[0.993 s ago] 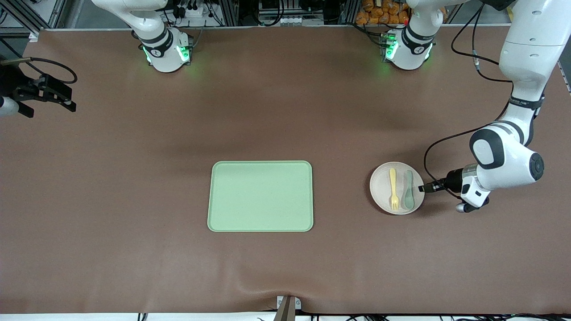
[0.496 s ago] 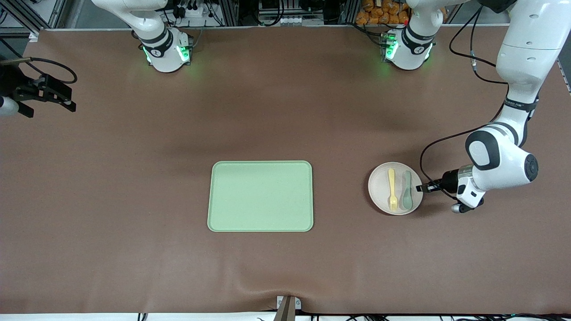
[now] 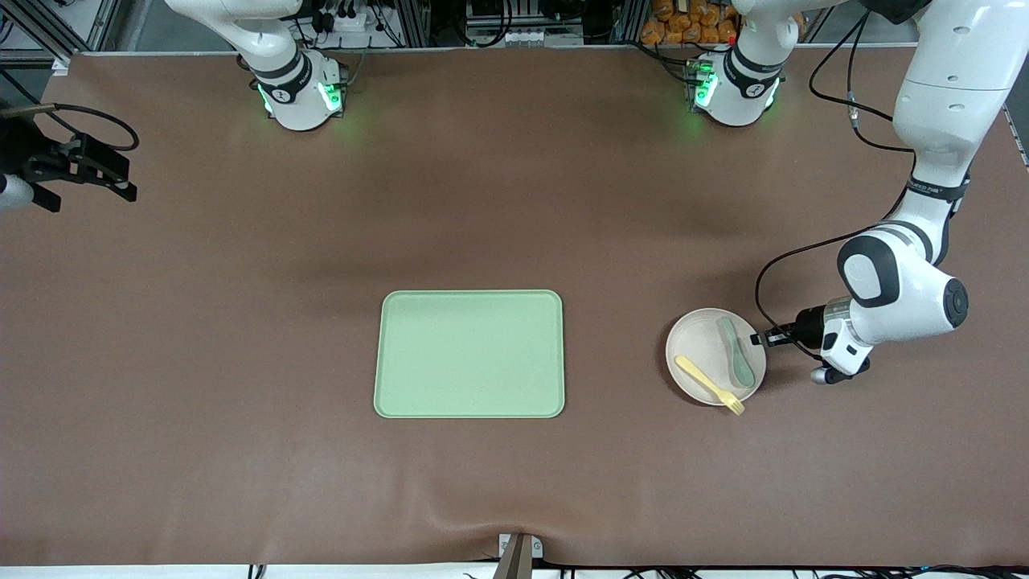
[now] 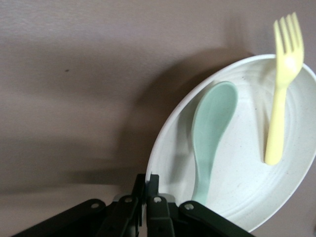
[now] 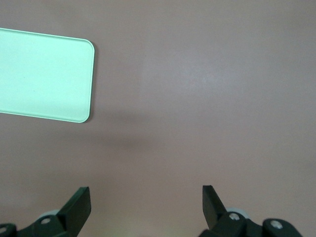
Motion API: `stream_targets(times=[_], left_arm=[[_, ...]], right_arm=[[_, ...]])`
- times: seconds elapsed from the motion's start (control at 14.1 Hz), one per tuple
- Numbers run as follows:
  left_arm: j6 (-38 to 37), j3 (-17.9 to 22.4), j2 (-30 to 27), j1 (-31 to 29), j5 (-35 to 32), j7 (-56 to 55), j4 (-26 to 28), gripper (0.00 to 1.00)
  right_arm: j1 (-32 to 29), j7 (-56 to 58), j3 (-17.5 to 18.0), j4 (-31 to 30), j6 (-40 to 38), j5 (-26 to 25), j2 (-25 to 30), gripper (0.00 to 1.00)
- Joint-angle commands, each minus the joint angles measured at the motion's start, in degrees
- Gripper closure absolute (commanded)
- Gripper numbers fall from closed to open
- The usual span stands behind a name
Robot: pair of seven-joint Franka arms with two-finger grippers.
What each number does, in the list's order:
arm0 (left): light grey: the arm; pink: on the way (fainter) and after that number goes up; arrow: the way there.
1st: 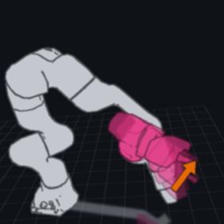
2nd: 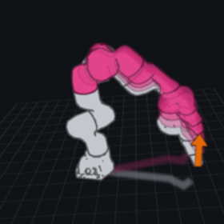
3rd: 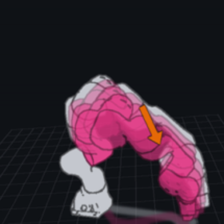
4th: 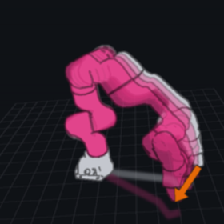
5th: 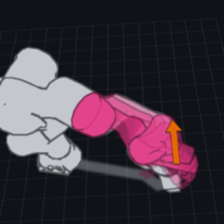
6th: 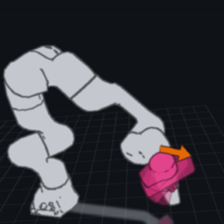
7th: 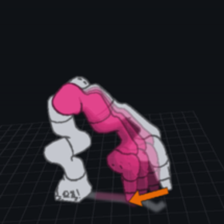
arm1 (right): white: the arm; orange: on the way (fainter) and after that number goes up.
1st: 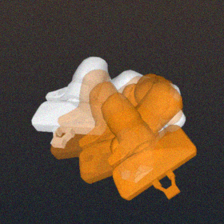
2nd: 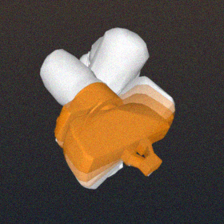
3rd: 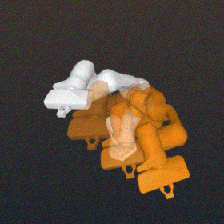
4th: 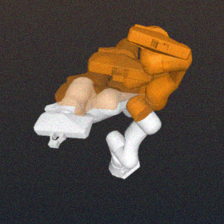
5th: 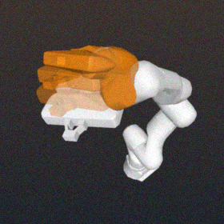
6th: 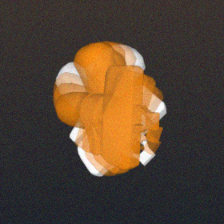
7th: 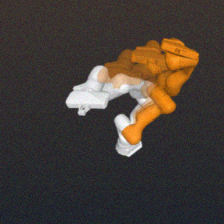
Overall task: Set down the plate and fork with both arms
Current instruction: 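Lift the plate with the left gripper and slide it toward the tray, then lower the plate onto the green tray with the left gripper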
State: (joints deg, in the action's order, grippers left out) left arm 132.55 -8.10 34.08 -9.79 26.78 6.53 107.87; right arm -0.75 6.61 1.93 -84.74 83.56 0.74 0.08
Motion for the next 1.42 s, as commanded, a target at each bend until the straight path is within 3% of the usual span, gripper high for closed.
stream_targets(times=[0.0,0.35,0.64,0.85,1.06,1.35], left_arm=[[-0.2,-1.5,-0.2,0.0,1.3,1.2,-1.3,1.0],[-4.6,-3.9,-2.4,0.0,0.4,0.3,-5.0,1.0],[-13.7,-6.3,-2.7,1.8,-1.5,-1.1,-12.8,1.0],[-14.0,-6.3,-1.6,8.6,-3.1,-9.7,-17.6,1.0],[-13.9,-6.0,3.3,16.1,-6.8,-17.0,-25.4,1.0],[-11.1,-2.3,8.8,26.2,-7.0,-22.1,-32.4,1.0]], right_arm=[[0.1,0.0,-0.2,0.9,-0.7,0.0,-0.3,0.0],[0.1,0.0,-0.2,0.8,-0.8,0.0,-0.3,0.0],[0.1,0.0,-0.3,0.9,-0.8,0.0,-0.3,0.0],[0.1,0.0,-0.3,0.8,-0.8,0.0,-0.3,0.0],[0.1,0.0,-0.3,0.9,-0.7,0.0,-0.3,0.0],[0.1,-0.1,-0.4,1.0,-0.6,0.0,-0.5,0.0]])
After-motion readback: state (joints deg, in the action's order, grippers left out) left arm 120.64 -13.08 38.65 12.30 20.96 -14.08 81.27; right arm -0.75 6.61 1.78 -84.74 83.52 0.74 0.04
